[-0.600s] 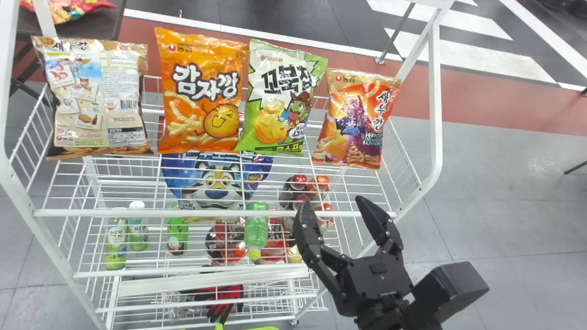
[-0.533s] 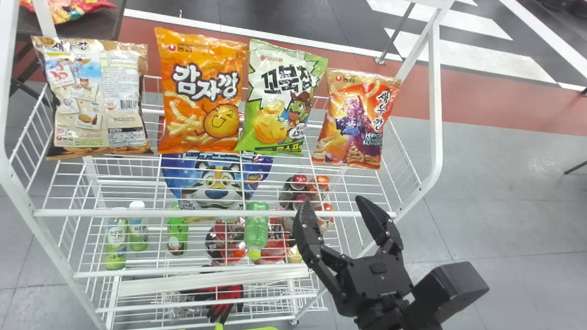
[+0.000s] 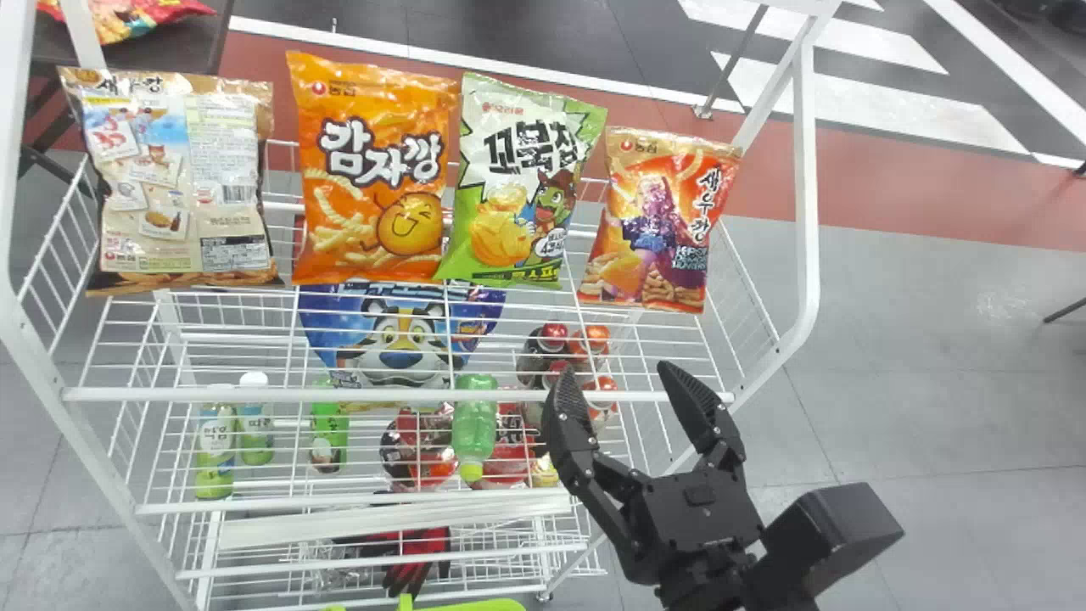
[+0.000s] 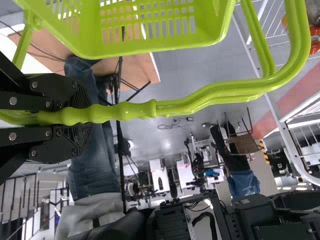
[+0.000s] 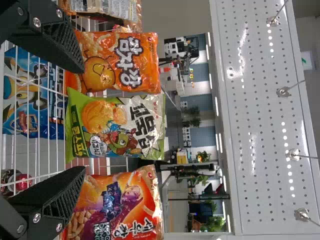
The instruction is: Hold basket handle with left hand then pick Saewookkang with right hand and place into basket
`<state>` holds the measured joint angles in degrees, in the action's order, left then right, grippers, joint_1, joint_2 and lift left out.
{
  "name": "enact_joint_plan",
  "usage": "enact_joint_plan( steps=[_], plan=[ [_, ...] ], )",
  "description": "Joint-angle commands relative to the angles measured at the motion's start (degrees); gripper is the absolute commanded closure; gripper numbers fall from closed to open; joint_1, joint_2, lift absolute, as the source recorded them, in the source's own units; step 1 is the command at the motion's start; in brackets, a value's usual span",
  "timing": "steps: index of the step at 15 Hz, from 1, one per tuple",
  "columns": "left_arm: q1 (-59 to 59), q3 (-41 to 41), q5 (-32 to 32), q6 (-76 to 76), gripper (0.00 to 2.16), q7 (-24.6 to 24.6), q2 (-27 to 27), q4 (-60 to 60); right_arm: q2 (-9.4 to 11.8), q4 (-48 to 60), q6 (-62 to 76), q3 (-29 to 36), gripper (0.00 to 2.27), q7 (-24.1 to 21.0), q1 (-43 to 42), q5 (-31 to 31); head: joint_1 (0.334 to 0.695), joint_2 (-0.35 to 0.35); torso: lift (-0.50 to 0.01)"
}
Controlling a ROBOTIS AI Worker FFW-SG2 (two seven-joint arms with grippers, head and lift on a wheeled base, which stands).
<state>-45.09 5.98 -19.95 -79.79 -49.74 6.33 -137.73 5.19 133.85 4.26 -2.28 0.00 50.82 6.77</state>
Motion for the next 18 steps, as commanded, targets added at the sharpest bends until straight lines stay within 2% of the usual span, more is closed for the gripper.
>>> enact_joint_plan(
  steps=[1,6,11,14,18],
  plan=[
    [0.0,0.0,0.0,0.38,1.93,0.08,0.0,0.09,0.0,-0.17,0.0,0.0,0.13,0.0,-0.19,0.0,0.695,-0.35,-0.019],
    [0.0,-0.18,0.0,0.55,1.93,-0.18,0.0,0.26,0.0,-2.1,-2.11,1.14,0.13,0.0,-5.03,0.09,0.695,-0.35,-0.019],
    [0.0,-0.53,0.0,0.55,1.93,-0.45,0.0,0.62,0.88,-5.79,-14.76,1.41,0.13,-0.88,-15.57,-0.09,0.695,-0.35,-0.019],
    [1.49,-0.44,-0.79,0.38,1.93,-0.54,0.7,1.67,1.31,-8.87,-17.58,3.51,0.13,-2.9,-20.67,-0.18,0.695,-0.35,-0.019],
    [1.49,-0.44,-0.79,0.2,1.93,-0.36,0.62,2.37,2.11,-16.08,-21.62,4.75,0.13,-3.16,-29.28,-0.26,0.695,-0.35,-0.019]
  ],
)
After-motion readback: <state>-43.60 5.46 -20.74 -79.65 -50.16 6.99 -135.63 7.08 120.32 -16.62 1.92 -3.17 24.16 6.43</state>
